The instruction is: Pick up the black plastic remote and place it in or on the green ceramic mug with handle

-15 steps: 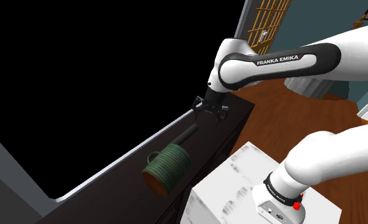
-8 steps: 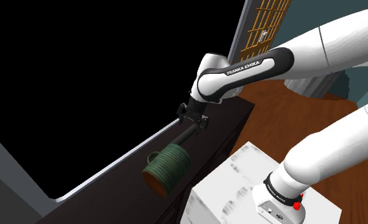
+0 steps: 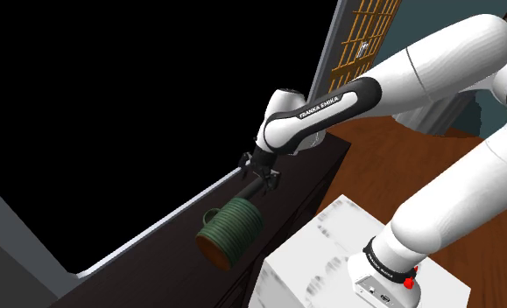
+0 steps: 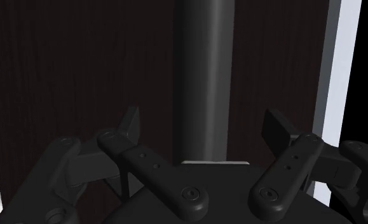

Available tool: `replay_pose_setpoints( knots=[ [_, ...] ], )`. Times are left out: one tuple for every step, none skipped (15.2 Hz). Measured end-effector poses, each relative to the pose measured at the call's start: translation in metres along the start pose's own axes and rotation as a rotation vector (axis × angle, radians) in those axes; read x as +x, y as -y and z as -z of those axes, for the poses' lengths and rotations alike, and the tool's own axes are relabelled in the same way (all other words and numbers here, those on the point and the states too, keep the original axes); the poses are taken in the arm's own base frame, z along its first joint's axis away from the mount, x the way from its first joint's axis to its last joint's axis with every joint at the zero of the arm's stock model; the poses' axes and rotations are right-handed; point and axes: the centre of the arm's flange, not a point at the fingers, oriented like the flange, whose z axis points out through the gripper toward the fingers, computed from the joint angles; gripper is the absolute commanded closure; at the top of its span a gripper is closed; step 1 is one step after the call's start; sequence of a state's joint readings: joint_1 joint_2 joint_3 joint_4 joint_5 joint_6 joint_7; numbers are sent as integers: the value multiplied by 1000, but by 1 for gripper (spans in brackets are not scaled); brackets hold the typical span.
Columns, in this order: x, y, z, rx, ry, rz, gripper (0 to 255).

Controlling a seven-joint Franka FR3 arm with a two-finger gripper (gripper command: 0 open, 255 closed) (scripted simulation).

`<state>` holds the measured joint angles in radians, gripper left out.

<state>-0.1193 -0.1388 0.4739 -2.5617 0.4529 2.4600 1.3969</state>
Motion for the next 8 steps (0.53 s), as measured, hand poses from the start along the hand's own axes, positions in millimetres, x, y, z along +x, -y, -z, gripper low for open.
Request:
replay_pose_setpoints(
  knots=[
    [0, 0, -2, 0, 0, 0, 0],
    [0, 0, -3, 0, 0, 0, 0],
    [0, 0, -4, 0, 0, 0, 0],
    [0, 0, -4, 0, 0, 0, 0],
    [0, 0, -4, 0, 0, 0, 0],
    [0, 0, -4, 0, 0, 0, 0],
    [0, 0, -4, 0, 0, 0, 255],
    [0, 0, -3, -1, 0, 0, 255]
  ],
)
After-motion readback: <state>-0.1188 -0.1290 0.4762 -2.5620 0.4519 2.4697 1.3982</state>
